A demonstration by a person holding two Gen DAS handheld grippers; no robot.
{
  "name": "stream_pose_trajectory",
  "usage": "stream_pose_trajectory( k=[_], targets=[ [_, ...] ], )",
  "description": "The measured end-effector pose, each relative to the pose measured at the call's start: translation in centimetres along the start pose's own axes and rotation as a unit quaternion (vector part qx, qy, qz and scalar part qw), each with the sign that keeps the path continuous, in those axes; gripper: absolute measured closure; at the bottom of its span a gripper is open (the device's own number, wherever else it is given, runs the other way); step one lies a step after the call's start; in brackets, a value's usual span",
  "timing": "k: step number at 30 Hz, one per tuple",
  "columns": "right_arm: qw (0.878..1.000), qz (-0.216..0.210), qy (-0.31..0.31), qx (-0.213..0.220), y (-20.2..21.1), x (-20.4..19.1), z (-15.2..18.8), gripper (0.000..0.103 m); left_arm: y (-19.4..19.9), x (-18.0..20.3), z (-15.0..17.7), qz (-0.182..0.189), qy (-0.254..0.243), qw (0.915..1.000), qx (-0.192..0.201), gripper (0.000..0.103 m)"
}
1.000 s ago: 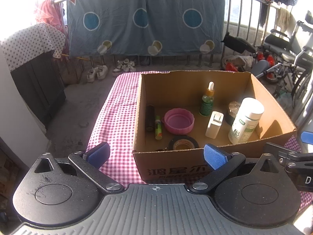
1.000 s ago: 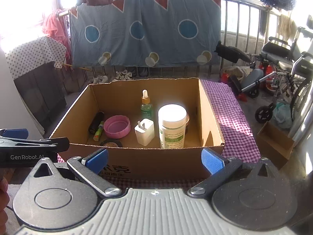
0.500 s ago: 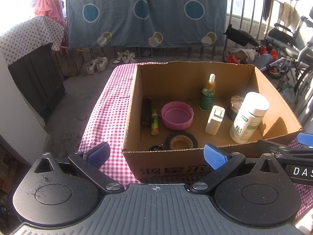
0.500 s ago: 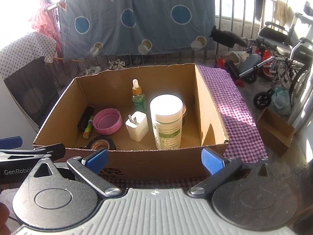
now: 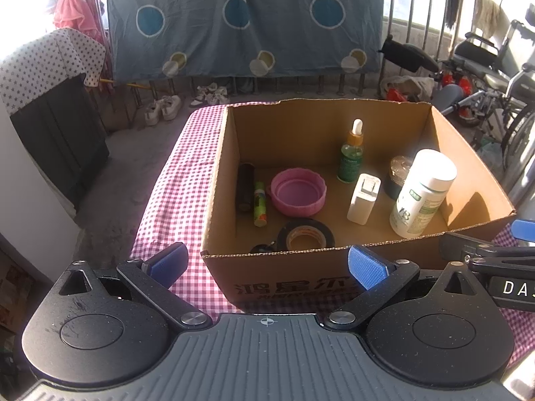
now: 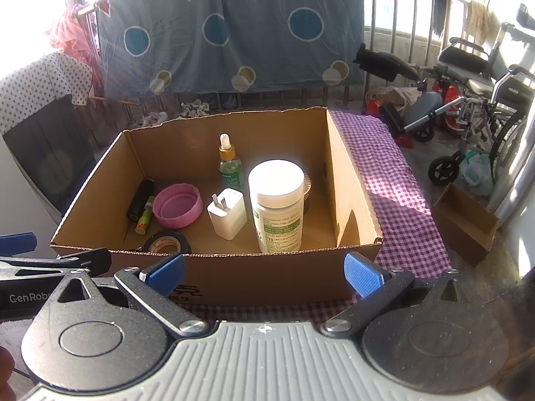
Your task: Organize rigid objects
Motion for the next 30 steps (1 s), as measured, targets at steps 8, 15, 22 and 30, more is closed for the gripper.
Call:
stream_pose_trajectory(
  k=[8,15,22,30],
  targets=[
    [1.0,0.004,0.003,0.0,0.04,0.01,-0.04,0.0,-0.01,0.09,-0.01,0.0,0.0,1.0,0.0,0.001],
    [1.0,0.005,0.004,0.0,0.01,-0.01,-0.04,0.0,-0.1,0.03,-0.05,0.002,0.002,1.0,0.0,0.001],
    [1.0,0.003,0.004,-0.002,-0.08,0.0,-0.13,0.0,-0.19,-0.21,-0.11,0.002,0.004,1.0,-0.002,0.001],
    [1.0,0.002,0.005,-0.003,-0.34,-0.03,-0.18,0.0,-0.31,-0.34,-0.05,0.002,0.007,1.0,-0.005,0.001]
  ],
)
Point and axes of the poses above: each gripper's, at about its wrist camera, not at the fingertips, and y roughly against the way its jaws point, x to its right, z to its underside, the point moved 10 cm from there along -y, roughly the way its jaws point, and after that the axes turned 14 degrees about -x, right-handed, at the moved point
